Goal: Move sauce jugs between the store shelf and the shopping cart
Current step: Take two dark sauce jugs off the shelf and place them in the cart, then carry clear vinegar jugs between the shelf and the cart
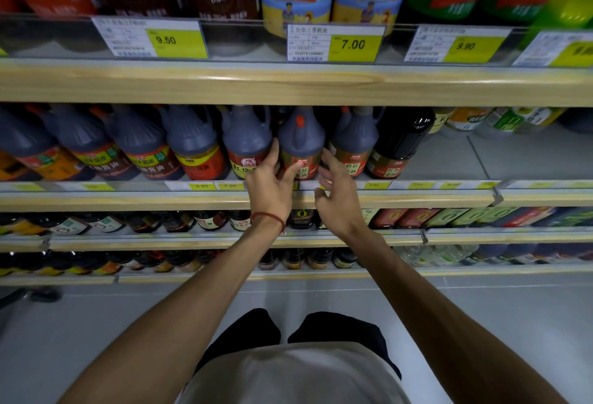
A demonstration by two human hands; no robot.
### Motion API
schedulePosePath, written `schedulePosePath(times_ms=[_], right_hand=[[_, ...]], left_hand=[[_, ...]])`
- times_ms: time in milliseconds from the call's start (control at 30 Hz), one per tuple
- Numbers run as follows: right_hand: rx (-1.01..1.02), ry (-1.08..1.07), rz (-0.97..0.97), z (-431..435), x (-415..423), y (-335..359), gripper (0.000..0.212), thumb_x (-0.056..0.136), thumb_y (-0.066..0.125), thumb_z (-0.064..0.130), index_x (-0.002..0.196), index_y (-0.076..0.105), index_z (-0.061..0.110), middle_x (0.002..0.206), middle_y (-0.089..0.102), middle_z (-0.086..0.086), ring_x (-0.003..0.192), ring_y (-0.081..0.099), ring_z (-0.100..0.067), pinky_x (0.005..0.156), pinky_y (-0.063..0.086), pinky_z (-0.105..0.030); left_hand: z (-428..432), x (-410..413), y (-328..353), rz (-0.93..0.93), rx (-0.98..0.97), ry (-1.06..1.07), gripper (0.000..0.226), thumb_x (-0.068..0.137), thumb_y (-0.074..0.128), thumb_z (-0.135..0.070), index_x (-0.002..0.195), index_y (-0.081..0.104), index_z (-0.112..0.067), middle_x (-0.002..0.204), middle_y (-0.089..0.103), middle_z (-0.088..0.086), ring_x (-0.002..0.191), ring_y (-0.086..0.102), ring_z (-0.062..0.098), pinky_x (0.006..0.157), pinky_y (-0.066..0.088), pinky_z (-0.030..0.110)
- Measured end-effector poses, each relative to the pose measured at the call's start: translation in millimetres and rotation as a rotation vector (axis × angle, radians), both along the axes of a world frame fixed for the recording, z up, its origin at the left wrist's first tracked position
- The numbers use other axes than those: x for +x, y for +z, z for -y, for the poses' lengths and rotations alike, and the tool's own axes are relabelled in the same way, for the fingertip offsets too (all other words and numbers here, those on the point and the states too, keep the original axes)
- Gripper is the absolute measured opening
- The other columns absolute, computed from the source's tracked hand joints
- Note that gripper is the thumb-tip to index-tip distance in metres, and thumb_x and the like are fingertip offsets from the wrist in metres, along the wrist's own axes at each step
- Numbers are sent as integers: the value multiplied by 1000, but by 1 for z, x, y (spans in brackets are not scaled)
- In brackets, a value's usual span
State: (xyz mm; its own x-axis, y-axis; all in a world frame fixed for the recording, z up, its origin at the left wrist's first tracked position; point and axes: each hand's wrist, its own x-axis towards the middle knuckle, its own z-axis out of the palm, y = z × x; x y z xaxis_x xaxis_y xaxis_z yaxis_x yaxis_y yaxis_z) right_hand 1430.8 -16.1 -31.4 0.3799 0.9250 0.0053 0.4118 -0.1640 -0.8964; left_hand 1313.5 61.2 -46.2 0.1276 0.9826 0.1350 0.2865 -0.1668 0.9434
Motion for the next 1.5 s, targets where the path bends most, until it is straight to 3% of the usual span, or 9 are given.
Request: schedulePosePath(times_ms=[100,167,333,400,600,1033,1200,1400,1500], right_hand=[[3,-19,72,11,0,14,71,86,47,-18,152,45,9,148,52,-10,130,57,-18,105,51,-32],[43,-38,159,18,-3,21,65,82,44,-18,140,57,8,136,59,-10,124,61,-22,102,53,-37],[8,19,395,31,-24,38,42,85,57,3,124,69,14,124,66,-6,116,60,-29,89,55,-44],[-1,61,529,30,-36,45,37,83,62,16,119,71,17,119,68,-4,113,61,-29,83,54,-41],[77,184,707,24,-91,50,48,81,58,43,119,74,18,112,73,-3,107,63,-30,87,53,-42],[110,474,681,28,-344,53,47,87,57,50,122,72,24,119,68,4,116,58,-21,97,48,-43],[180,614,631,27,-467,51,44,86,63,45,122,73,22,118,70,4,113,57,-20,95,46,-40],[247,802,607,13,-594,58,51,85,51,50,116,75,18,113,70,2,108,60,-22,91,46,-39],[250,906,600,-6,-655,55,53,83,50,51,116,75,18,114,70,2,109,60,-23,92,46,-39]], left_hand=[[20,-2,17,40,-75,-4,63,85,81,-17,143,56,-9,116,70,-1,102,66,9,95,56,27],[28,-10,27,-7,-74,0,52,89,76,-11,138,60,-6,125,69,2,111,68,14,93,56,23],[42,-51,48,-411,39,-30,40,94,66,-23,132,65,-13,128,68,6,117,63,22,97,52,32],[48,-72,54,-620,114,-52,37,96,60,-31,130,64,-17,124,67,7,115,60,29,88,55,40],[66,-146,53,-955,134,18,41,100,49,-40,130,60,-14,120,65,8,105,60,33,76,54,44],[130,-414,52,-978,-148,259,51,99,46,-54,135,56,-19,134,58,5,123,53,30,94,48,46],[154,-524,52,-960,-230,383,63,95,32,-60,138,54,-18,138,57,6,125,53,30,96,45,45],[167,-633,58,-941,-311,563,78,90,16,-65,142,52,-19,139,56,4,126,51,29,101,42,44],[165,-690,57,-912,-365,664,66,97,28,-61,140,53,-17,137,57,6,123,51,31,99,41,44]])
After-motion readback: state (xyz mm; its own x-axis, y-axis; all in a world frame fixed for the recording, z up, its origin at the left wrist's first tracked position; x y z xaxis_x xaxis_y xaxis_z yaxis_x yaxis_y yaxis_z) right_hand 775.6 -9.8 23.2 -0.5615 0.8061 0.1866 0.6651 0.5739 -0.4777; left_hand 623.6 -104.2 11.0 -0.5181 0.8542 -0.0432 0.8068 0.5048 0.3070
